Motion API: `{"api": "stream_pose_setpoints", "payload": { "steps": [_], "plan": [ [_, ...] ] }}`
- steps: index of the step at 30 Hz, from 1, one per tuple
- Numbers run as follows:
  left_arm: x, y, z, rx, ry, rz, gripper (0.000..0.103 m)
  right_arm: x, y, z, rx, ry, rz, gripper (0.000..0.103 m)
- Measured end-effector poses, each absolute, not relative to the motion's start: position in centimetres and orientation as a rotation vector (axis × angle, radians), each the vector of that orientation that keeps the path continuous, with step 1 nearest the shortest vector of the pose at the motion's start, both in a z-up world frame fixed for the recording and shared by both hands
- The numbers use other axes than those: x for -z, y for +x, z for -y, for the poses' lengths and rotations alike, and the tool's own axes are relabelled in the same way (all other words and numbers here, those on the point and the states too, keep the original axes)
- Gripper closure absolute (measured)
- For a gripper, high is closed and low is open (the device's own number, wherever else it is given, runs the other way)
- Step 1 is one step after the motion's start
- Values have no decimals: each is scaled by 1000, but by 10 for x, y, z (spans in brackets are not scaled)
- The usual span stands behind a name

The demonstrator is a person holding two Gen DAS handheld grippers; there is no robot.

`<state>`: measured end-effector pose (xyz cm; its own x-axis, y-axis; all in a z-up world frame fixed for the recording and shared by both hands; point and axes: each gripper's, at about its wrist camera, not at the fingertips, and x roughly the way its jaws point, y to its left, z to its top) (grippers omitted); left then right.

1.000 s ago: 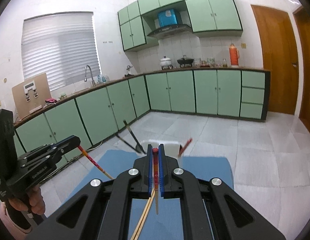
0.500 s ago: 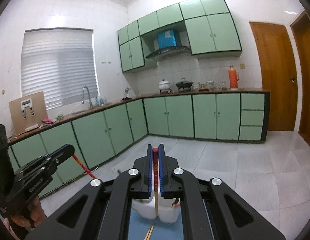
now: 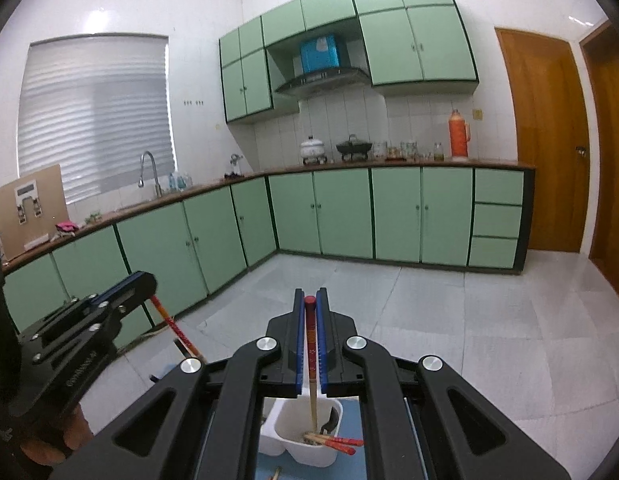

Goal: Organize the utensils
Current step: 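Lower both chopsticks into the holder and open both tools, then move both tools back toward the last wooden chopsticks on the mat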

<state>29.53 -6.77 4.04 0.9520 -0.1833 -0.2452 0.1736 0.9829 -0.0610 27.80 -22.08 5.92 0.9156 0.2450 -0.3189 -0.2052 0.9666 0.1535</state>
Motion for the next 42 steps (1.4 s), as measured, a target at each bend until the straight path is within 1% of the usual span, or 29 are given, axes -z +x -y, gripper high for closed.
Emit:
{"api": "stream_pose_setpoints", "payload": {
  "steps": [7,15,16,18,19,20,21,24,25,26,27,28,29,31,32,33,34,36,38,42],
  "plan": [
    [-9,307,63,187,-24,-333,98,-28,283,221,-243,119,-400,98],
    [13,309,55,193,-19,-413,97,-10,281,218,-272,100,-463,97],
    [13,310,54,194,-20,-416,94,-9,280,219,-276,104,-471,97],
    [11,308,52,196,-25,-416,84,-9,275,222,-284,117,-470,96],
    [9,304,49,197,-31,-410,74,-11,273,224,-283,121,-466,95],
    [7,300,46,199,-38,-400,68,-13,271,225,-282,124,-460,91],
    [4,294,43,201,-44,-389,66,-15,268,227,-280,128,-453,86],
    [-2,282,38,204,-58,-366,58,-24,258,232,-268,141,-424,78],
    [-5,274,33,201,-67,-352,52,-28,253,235,-262,145,-415,74],
    [-8,270,33,202,-73,-344,44,-30,248,237,-255,149,-402,62],
    [-10,261,29,202,-85,-328,39,-33,242,239,-245,151,-387,49],
    [-12,255,29,200,-91,-317,29,-35,233,241,-229,155,-365,45],
    [-13,247,27,196,-97,-305,23,-37,225,243,-219,157,-344,41],
    [-14,231,22,190,-106,-287,18,-38,210,244,-212,153,-325,36],
    [-13,222,19,189,-112,-281,15,-38,203,244,-208,150,-318,31],
    [-12,213,17,182,-114,-276,14,-37,194,244,-198,145,-309,24],
    [-9,204,14,175,-114,-271,13,-34,186,246,-191,142,-301,21],
    [-5,193,11,158,-115,-274,11,-29,171,245,-178,134,-288,11],
    [1,181,6,146,-121,-286,9,-21,156,244,-167,137,-290,7],
    [18,161,-3,126,-104,-326,8,-1,135,241,-146,124,-319,6]
  ]
}}
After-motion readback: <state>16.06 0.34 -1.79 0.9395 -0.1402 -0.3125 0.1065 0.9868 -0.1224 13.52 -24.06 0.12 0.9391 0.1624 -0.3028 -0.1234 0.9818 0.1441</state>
